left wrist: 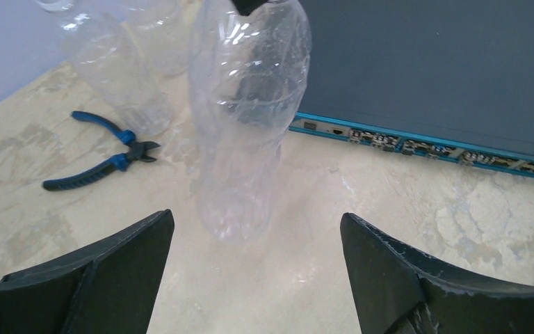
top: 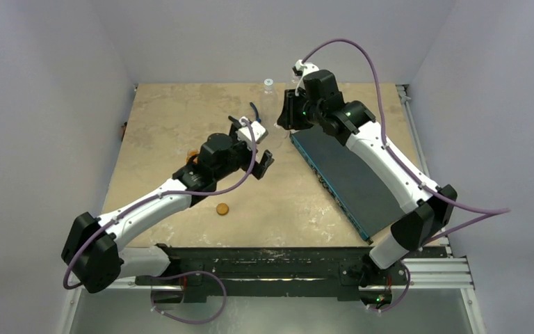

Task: Screw on the bottle caps
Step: Place the plastic bottle at the center of the board.

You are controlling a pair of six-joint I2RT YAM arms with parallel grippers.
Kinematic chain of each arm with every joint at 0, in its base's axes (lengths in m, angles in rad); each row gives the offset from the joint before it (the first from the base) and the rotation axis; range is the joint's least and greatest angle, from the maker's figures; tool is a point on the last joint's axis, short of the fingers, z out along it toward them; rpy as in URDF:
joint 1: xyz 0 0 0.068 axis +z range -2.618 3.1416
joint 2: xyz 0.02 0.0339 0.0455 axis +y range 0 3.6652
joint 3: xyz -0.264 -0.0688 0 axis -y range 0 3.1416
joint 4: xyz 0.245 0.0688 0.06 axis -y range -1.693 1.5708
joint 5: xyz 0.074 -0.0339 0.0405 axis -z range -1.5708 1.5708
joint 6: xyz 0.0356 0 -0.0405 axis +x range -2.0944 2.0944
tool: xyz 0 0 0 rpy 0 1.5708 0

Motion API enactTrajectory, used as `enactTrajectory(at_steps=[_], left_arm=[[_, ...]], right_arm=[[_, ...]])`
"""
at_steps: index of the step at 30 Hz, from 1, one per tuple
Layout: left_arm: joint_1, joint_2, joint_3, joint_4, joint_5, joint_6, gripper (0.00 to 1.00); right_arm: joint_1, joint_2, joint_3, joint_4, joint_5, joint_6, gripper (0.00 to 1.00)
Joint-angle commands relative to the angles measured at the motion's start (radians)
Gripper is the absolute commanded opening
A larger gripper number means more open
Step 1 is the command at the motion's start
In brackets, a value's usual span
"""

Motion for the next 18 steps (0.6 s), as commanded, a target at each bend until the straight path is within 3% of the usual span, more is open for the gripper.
enactTrajectory(at_steps=[1, 12, 18], left_arm=[[0.062, -0.07, 0.071, -0.042, -0.039, -0.069, 0.89], [0.144, -0.151, 0.106, -0.169, -0.084, -0.073, 0.9], [0.146, -0.169, 0.12, -0.192, -0.086, -0.065, 0.91]], right_arm=[[-0.037, 0.052, 0.121, 0.018, 0.146, -0.043, 0.03], [-0.191, 0.325, 0.428, 0.018, 0.403, -0.201, 0.02], [-0.273, 0.459, 0.574, 0.077, 0.42, -0.278, 0.03]])
